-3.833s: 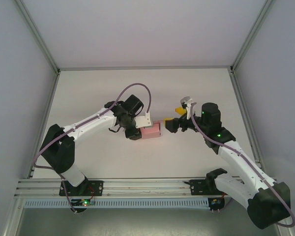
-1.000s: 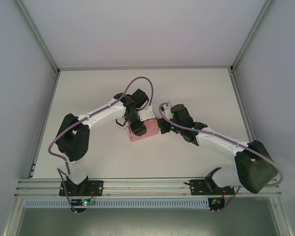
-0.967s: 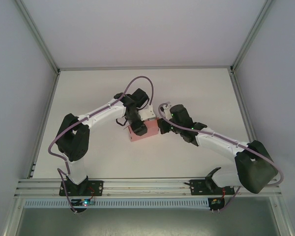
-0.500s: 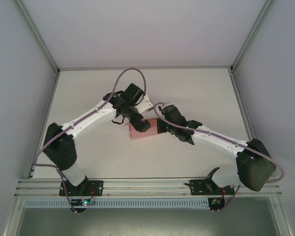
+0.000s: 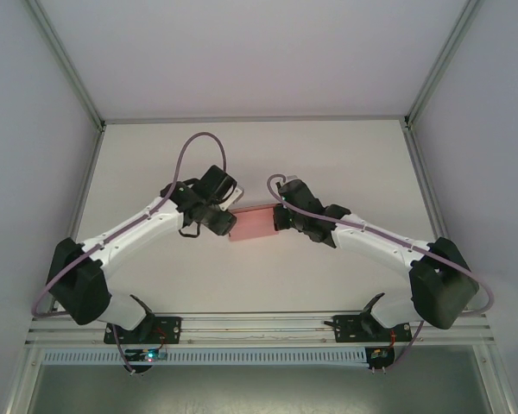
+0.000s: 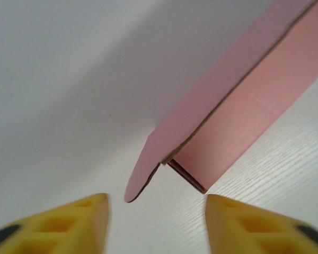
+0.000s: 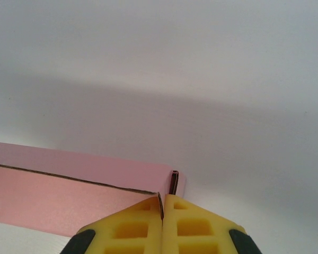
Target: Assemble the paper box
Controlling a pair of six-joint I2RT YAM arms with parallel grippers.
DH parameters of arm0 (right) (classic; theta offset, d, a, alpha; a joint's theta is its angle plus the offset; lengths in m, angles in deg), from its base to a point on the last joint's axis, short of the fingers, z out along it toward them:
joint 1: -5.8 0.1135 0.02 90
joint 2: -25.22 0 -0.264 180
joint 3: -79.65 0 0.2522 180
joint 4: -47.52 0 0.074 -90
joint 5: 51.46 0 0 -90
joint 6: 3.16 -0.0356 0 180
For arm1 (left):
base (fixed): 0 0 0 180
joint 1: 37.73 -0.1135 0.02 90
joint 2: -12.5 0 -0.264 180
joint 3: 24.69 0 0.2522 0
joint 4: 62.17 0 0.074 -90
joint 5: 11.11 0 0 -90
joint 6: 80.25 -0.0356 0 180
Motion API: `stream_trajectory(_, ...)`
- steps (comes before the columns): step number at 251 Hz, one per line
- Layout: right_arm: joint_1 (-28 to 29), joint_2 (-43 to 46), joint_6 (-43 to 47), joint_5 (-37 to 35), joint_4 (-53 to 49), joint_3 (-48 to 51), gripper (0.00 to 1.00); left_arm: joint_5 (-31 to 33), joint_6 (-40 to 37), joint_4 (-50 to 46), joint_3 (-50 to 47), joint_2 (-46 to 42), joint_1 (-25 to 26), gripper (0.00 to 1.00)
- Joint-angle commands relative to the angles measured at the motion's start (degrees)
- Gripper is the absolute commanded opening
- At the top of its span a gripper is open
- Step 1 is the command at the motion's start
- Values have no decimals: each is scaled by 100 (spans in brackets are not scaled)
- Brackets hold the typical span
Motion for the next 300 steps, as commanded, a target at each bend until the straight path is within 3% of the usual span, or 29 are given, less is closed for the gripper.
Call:
stream_trajectory(1,67,-99,73,98,-220,-131,0,237,201,0,270,224,0,35)
stream_trajectory(20,82,-128,94,45,-303,-150,0,279,354,-92,424,302,-4,22)
stream_trajectory(36,102,-125,138,-12,-365,-158,0,179,366,-143,446,290,-3,18)
stream_trajectory(58,137,-70,245,-139,-392,-140,0,343,490,-124,411,242,3,0)
stream_trajectory(100,254,-58,358,-320,-392,-113,0,281,933,2,454,283,-30,0)
stream_trajectory(117,387,-109,446,-514,-383,-129,0,-29,1281,147,499,361,-116,0)
stream_trajectory(178,877,-573,661,-1580,-808,-412,0,-2226,2747,237,824,541,-925,0)
stream_trajectory(235,963,-727,664,-1678,-832,-474,0,-2348,2985,-64,1049,648,-1121,0)
stream_trajectory(300,970,-726,647,-1636,-770,-448,0,-1411,2761,-352,856,888,-1135,0)
